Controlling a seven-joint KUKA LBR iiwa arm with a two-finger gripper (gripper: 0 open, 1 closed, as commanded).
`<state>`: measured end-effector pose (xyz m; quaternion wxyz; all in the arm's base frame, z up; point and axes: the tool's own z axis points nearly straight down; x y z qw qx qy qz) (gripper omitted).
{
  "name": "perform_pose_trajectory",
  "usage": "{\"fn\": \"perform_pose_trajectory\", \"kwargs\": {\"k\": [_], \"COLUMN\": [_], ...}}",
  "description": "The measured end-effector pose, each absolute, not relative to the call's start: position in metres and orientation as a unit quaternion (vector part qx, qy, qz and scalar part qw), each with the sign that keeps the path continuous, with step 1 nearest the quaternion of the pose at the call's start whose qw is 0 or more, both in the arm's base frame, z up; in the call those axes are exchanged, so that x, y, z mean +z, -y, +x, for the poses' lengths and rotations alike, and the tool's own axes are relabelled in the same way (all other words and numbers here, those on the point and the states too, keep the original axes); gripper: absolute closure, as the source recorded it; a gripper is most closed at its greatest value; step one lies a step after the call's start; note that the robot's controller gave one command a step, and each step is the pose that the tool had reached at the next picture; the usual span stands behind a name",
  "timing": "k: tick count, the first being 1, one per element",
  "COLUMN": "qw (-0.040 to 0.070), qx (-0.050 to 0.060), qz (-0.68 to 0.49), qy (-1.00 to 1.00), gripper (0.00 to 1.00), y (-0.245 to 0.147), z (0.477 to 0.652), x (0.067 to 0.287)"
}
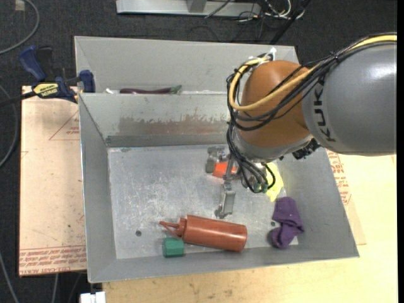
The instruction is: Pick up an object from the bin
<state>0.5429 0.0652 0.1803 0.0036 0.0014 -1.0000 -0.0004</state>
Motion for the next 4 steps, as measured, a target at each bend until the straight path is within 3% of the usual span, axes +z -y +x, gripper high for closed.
{"fn": "perform_pose_trajectory", "kwargs": {"k": [1, 2, 3, 4], "qw": [0.0, -0.001, 0.002, -0.002], "qx": [-0.001, -0.002, -0.001, -0.002], "qz": [0.001, -0.016, -0.003, 0.026], "qy": [1.0, 1.0, 1.0, 1.0], "gripper": [0.0, 0.0, 0.0, 1.0], "y": [-0.065, -0.05, -0.038, -0.078], "z": [0.544, 0.51, 0.498, 0.481], "x": [0.185, 0.146, 0.11, 0.069]}}
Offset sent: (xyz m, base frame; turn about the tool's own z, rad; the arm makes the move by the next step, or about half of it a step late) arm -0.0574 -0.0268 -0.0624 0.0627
